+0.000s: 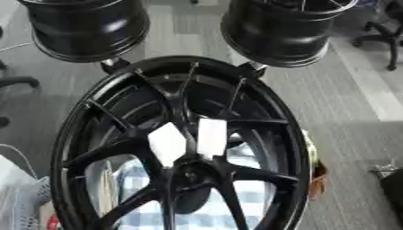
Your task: Pull the pin out of the wheel hub.
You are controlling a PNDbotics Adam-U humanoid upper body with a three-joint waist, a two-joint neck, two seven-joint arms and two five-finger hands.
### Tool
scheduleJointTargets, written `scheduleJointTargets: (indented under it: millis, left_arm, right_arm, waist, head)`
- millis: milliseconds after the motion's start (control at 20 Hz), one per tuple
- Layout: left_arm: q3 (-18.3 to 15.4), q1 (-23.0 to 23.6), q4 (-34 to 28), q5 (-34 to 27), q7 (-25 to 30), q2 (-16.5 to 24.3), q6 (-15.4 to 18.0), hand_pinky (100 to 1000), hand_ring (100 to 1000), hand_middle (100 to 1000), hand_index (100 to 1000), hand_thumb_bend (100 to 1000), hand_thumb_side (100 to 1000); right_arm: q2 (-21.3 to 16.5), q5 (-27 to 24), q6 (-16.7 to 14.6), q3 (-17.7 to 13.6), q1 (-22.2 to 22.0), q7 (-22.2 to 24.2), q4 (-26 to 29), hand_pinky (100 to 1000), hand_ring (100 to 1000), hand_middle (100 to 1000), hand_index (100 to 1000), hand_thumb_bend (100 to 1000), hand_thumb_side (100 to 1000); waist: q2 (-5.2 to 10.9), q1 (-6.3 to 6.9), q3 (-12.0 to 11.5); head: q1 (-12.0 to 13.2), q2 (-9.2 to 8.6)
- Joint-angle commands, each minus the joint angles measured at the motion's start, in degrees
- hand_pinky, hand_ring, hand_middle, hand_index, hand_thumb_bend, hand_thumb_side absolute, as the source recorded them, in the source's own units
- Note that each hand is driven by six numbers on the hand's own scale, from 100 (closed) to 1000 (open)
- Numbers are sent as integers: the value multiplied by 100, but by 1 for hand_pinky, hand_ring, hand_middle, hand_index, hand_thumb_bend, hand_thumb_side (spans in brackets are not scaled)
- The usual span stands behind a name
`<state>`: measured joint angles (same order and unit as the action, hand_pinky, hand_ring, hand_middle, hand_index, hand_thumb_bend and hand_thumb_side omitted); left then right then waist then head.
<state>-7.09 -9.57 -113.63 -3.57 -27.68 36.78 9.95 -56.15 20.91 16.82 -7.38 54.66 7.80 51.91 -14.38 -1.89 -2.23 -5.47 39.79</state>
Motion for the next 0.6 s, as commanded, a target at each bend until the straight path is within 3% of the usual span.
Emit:
scheduleJointTargets:
  millis: [50,250,500,600]
  left_arm:
    - [-39,-46,-96,26,16,189,8,778,876,736,881,310,730]
    - [-27,-78,-96,23,33,189,15,778,876,736,881,311,727]
    - [-27,-94,-96,23,35,182,23,778,876,736,881,313,725]
    - [-27,-96,-96,21,34,175,27,778,876,736,881,313,725]
  right_arm:
    - [-181,-299,-256,73,72,136,518,836,822,800,865,241,521]
    - [-78,-670,-625,173,78,328,1120,840,817,794,865,201,554]
    - [-6,-1132,-1087,214,-244,289,1870,841,820,795,867,189,571]
    - [23,-1321,-1276,258,-415,229,2178,840,819,792,864,242,522]
  waist:
    - [100,7,8]
    - [100,26,10]
    - [102,42,6]
    - [106,46,7]
  head:
    - [39,30]
    - [56,34]
    - [85,32]
    - [94,41]
